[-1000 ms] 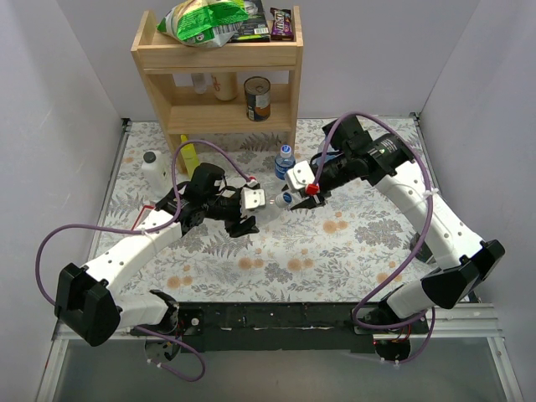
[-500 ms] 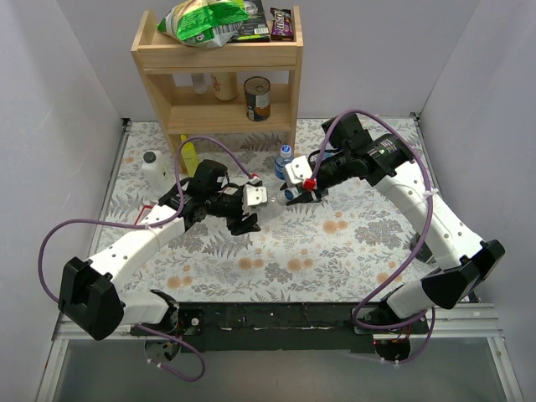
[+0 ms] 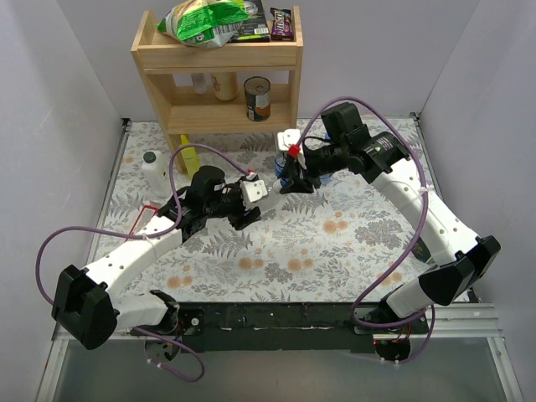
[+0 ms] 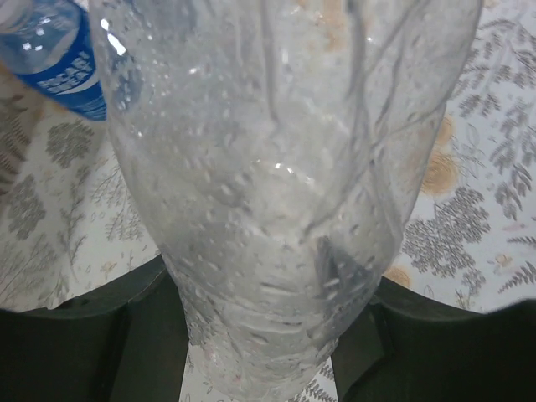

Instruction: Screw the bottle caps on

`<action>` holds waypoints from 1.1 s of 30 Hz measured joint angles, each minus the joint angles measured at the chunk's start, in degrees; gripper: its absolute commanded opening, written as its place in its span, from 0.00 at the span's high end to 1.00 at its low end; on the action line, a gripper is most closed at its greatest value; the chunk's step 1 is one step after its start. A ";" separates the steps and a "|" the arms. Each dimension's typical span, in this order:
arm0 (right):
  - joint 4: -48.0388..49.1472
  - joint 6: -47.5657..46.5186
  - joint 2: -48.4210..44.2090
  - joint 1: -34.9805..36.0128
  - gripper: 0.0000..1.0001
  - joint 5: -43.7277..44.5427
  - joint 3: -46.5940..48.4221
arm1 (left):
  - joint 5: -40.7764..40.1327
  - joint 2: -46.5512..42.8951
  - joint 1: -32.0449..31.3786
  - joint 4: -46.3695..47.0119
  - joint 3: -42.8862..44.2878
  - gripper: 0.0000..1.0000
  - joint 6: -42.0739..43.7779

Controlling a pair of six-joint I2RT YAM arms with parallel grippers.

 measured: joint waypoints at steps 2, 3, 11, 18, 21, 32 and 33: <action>4.24 7.48 -0.02 -0.09 0.99 0.94 -0.63 | -4.48 -0.92 -0.85 2.78 -1.01 1.00 -2.43; 6.40 10.86 -0.02 -0.17 0.99 1.20 -0.94 | -6.36 -1.07 -1.22 3.69 -1.09 1.00 -3.52; 14.53 24.24 -0.07 -0.48 0.99 2.51 -1.36 | -11.06 -1.70 -1.70 7.52 -1.53 0.40 -7.98; 6.12 22.03 0.52 -2.12 0.99 2.69 -0.31 | -8.02 -3.21 -2.34 7.69 -3.15 0.02 -9.22; -1.95 17.79 2.56 -4.33 0.99 3.28 3.56 | -6.47 -3.96 -2.34 7.65 -3.69 0.02 -9.53; -18.49 5.03 6.91 -9.31 0.99 14.12 8.63 | -3.67 -3.50 -2.34 7.50 -4.74 0.02 -9.66; -18.80 4.61 7.76 -9.64 0.99 15.21 8.68 | -3.67 -3.34 -2.34 7.50 -4.74 0.02 -9.66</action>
